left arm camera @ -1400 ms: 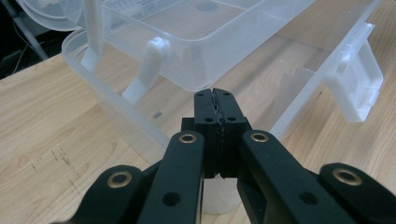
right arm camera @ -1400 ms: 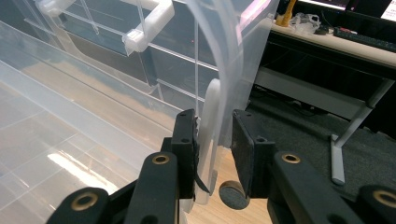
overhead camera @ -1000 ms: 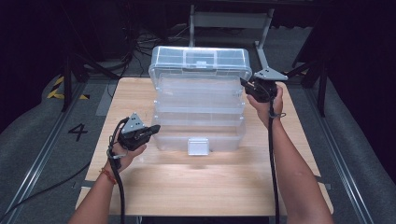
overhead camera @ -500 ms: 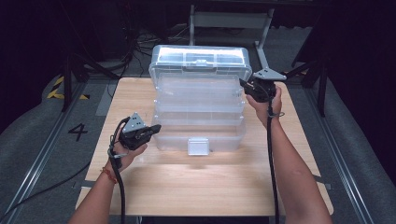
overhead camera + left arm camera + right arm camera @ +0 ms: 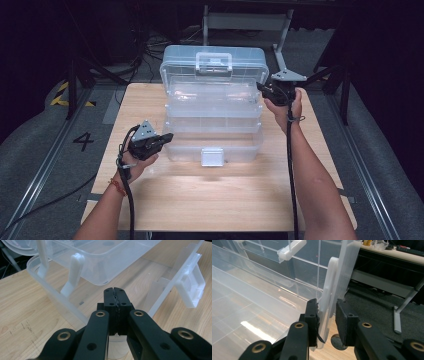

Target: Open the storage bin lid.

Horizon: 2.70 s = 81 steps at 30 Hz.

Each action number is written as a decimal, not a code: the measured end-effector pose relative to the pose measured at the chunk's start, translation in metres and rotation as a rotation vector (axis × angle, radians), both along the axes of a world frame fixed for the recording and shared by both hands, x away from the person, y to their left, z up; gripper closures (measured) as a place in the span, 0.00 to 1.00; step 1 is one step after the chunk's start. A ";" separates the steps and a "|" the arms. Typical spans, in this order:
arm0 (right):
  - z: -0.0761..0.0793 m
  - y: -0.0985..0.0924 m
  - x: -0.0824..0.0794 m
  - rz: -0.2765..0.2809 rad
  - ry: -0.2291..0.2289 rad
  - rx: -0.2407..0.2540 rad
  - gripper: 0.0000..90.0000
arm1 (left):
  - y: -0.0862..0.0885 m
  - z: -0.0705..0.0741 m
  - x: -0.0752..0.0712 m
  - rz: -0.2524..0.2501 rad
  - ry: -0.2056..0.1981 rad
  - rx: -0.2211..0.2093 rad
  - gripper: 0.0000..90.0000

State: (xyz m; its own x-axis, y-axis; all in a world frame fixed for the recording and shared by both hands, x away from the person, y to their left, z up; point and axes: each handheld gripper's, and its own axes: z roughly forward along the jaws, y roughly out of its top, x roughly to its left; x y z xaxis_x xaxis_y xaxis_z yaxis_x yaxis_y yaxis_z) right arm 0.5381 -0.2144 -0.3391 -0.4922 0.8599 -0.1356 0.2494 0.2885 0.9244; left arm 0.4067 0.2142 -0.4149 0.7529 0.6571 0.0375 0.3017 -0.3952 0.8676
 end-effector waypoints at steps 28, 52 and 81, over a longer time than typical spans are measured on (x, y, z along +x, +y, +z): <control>0.004 0.000 0.020 0.007 0.050 0.070 0.87 | 0.000 -0.001 0.000 -0.014 0.004 0.002 0.98; 0.016 0.004 0.045 0.027 0.162 0.044 0.86 | -0.003 -0.003 0.000 -0.017 0.004 0.003 0.98; 0.016 0.009 0.074 0.019 0.246 0.039 0.83 | -0.005 -0.006 0.001 -0.038 0.005 0.023 0.95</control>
